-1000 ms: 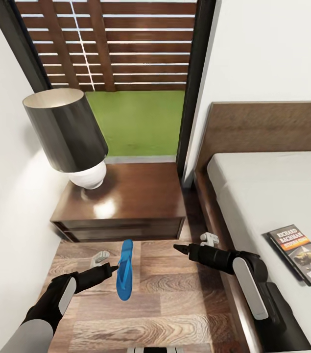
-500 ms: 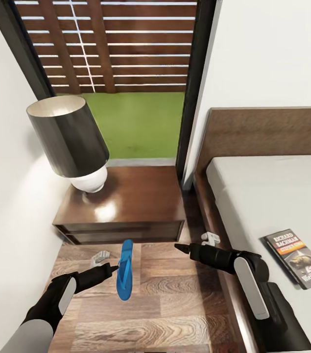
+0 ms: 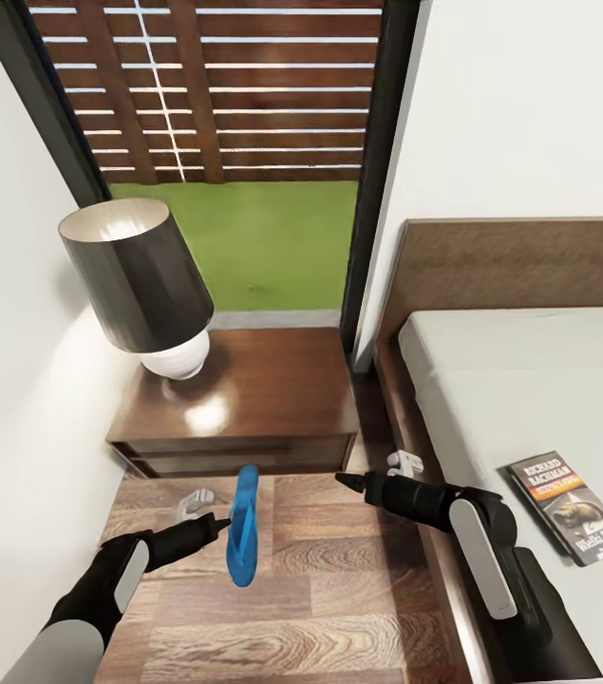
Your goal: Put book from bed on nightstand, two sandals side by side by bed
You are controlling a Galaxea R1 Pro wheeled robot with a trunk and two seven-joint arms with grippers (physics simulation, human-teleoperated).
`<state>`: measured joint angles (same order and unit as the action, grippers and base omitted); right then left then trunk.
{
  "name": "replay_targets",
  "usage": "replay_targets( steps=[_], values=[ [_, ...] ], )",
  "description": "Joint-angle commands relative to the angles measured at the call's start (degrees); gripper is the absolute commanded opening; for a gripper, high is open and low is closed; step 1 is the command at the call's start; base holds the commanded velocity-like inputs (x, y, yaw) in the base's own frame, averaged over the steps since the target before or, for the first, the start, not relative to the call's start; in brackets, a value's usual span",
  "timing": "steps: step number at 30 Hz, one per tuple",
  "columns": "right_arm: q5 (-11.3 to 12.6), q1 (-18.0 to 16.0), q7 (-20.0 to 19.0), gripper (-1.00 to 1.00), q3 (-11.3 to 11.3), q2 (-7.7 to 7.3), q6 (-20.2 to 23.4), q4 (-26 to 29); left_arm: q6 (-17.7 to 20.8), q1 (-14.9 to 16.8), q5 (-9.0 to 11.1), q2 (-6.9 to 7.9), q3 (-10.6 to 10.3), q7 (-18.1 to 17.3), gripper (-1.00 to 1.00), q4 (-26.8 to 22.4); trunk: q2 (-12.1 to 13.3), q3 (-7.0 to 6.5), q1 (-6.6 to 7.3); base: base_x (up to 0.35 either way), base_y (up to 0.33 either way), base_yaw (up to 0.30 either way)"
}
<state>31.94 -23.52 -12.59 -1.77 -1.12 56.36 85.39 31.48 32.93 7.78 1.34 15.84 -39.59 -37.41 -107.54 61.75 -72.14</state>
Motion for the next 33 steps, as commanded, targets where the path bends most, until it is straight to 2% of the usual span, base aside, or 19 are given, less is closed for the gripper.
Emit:
replay_targets(
  steps=[1,8,19,22,25,28,30,33],
  values=[
    [-0.6,0.0,-0.5,1.0,0.0,0.01,0.1,-0.1,0.3,0.0,0.3,-0.02,0.1,0.1,-1.0,0.7,0.4,-0.15,0.23,0.0,0.0,0.0],
    [-0.6,0.0,-0.6,1.0,-0.2,0.06,-0.1,-4.4,0.2,0.0,0.3,-0.03,0.1,0.1,-1.0,2.2,3.2,-1.41,1.77,0.0,0.0,0.0],
    [-0.6,0.0,-0.6,1.0,-0.4,0.07,-0.1,-5.5,0.2,0.0,0.2,0.1,0.3,0.1,-1.0,4.4,7.6,-3.38,4.19,0.0,0.0,0.0],
    [-0.6,0.0,-0.6,1.0,-0.4,0.07,-0.2,-5.5,-0.1,0.0,0.2,0.3,0.3,0.4,-1.0,6.8,8.8,-3.92,4.84,0.0,0.0,0.0],
    [-0.6,0.0,-0.6,1.0,-0.5,0.07,-0.2,-5.9,-2.0,0.0,0.1,0.49,0.3,2.2,-1.0,9.3,10.0,-4.46,5.5,0.0,0.0,0.0],
    [-0.7,0.0,-0.5,1.0,-0.6,0.12,-0.3,-8.1,-6.5,0.0,0.2,0.48,0.3,7.0,-1.0,13.3,11.2,-5.0,6.16,0.0,0.0,0.0],
    [-0.8,0.0,-0.5,1.0,-0.7,0.74,-0.3,-10.5,-9.0,0.0,0.2,0.39,0.3,9.6,-1.0,15.2,12.0,-5.36,6.6,0.0,0.0,0.0],
    [-1.1,0.0,-0.5,1.0,-0.6,1.41,-0.3,-12.9,-10.3,0.0,0.2,0.36,0.3,11.0,-1.0,16.8,13.2,-5.9,7.26,0.0,0.0,0.0]
  ],
)
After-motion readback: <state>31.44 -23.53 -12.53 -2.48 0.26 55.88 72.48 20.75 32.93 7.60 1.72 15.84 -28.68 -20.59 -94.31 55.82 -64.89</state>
